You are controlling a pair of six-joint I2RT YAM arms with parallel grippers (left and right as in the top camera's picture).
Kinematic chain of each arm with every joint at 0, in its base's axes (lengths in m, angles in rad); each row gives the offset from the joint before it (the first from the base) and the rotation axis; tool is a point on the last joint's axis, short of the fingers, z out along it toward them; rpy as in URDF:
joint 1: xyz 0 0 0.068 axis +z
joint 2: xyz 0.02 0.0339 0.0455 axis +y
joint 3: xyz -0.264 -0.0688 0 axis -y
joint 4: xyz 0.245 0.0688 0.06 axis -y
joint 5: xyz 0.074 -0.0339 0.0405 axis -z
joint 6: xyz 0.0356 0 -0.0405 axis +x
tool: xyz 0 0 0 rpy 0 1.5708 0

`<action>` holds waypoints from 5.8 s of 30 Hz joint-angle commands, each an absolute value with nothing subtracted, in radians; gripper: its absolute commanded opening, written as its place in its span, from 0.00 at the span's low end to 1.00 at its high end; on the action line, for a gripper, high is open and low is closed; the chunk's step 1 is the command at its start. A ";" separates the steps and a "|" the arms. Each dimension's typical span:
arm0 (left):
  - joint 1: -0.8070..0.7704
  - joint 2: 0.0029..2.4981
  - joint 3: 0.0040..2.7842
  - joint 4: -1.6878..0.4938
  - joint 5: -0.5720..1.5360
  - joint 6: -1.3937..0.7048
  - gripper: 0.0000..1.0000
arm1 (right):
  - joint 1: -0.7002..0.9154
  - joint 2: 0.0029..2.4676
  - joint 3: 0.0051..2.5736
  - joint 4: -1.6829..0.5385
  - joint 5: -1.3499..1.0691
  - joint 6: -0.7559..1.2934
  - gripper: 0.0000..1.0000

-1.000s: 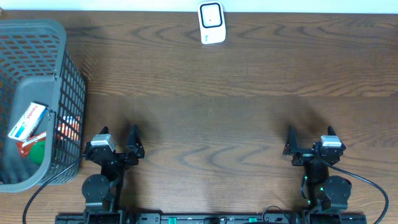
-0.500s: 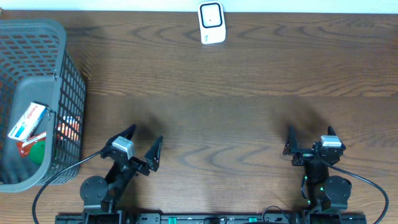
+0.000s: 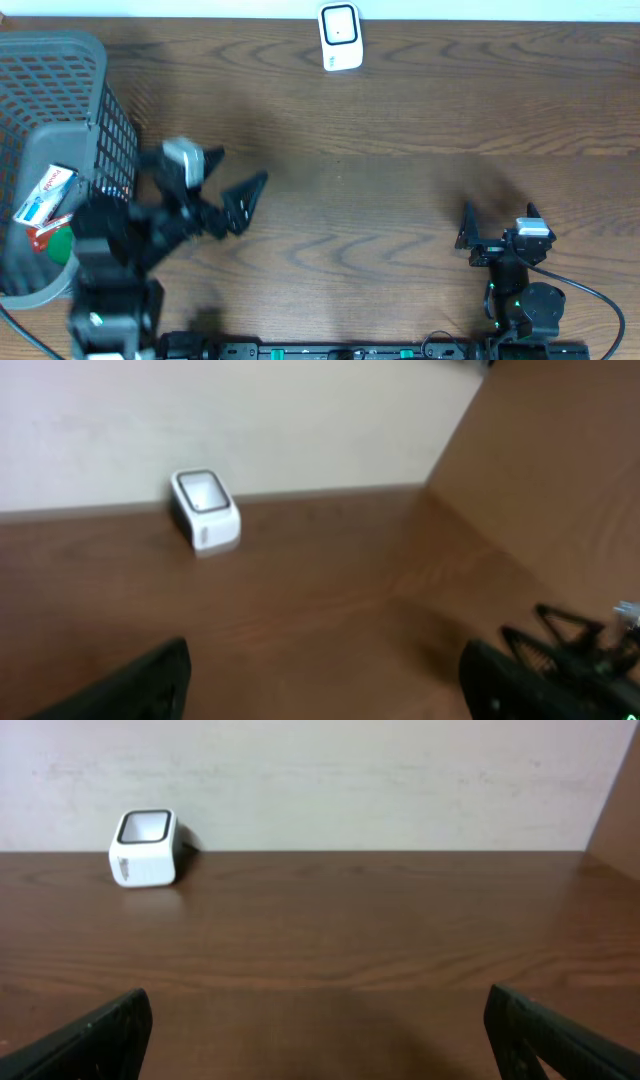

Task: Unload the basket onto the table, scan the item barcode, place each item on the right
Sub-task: 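Reach the left gripper into the basket and grasp the green-capped jar, then carry the jar with the left gripper and set it on the table center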

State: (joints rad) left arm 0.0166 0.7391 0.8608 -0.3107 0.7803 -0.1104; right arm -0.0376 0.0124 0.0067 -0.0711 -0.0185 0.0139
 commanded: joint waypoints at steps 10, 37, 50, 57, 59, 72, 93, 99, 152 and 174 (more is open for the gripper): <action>0.023 0.994 1.201 -0.442 0.800 -0.148 0.86 | -0.034 0.009 0.006 -0.075 -0.016 0.021 0.99; 0.824 1.435 1.701 -1.209 0.017 -0.773 0.86 | -0.034 0.009 0.006 -0.075 -0.016 0.021 0.99; 0.823 1.705 1.646 -1.338 -0.133 -0.749 0.86 | -0.034 0.009 0.006 -0.075 -0.016 0.021 0.99; 0.804 1.713 1.508 -1.246 -0.133 -0.688 0.86 | -0.034 0.009 0.006 -0.075 -0.016 0.021 0.99; 0.791 1.714 1.469 -1.212 -0.134 -0.677 0.86 | -0.034 0.009 0.006 -0.075 -0.016 0.021 0.99; 0.748 1.714 1.267 -1.017 -0.177 -0.678 0.86 | -0.034 0.009 0.006 -0.075 -0.016 0.021 0.99; 0.748 1.721 1.111 -0.850 -0.166 -0.694 0.81 | -0.034 0.009 0.006 -0.075 -0.016 0.021 0.99; 0.748 1.721 1.111 -0.850 -0.159 -0.693 0.60 | -0.034 0.009 0.006 -0.075 -0.016 0.021 0.99; -0.475 1.945 1.795 -1.142 -0.121 -1.191 0.60 | -0.034 0.009 0.006 -0.075 -0.016 0.021 0.99; -0.550 2.201 1.782 -1.064 0.060 -1.734 0.94 | -0.034 0.009 0.006 -0.075 -0.016 0.021 0.99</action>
